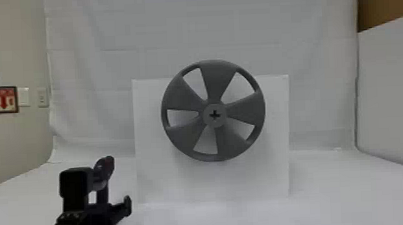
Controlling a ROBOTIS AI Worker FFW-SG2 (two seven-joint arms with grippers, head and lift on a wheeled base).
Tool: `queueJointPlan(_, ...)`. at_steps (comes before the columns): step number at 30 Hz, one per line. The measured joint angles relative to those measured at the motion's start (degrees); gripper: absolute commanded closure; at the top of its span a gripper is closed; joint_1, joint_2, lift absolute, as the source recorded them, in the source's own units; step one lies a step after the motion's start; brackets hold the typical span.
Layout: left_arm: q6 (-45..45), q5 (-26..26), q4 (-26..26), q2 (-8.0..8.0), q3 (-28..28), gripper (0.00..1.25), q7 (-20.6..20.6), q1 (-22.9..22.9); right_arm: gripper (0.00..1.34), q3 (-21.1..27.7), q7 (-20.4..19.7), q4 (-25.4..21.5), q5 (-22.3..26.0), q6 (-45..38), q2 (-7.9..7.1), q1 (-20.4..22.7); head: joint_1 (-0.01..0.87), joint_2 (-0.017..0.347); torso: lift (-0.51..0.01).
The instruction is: Grasp the drill and bring into the middle of wheel
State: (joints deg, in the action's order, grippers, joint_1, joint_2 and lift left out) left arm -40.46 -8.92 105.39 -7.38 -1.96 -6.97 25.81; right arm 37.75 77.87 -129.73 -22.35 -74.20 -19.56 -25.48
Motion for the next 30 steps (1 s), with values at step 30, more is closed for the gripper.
queueJointPlan(30, 3.97, 1.27, -6.89, 0.09, -1.56, 0.12, -2.18, 4.13, 0.27, -1.52, 0.0, 0.17, -0.5, -0.16, 0.14, 0.0, 0.054, 0.031, -0.403)
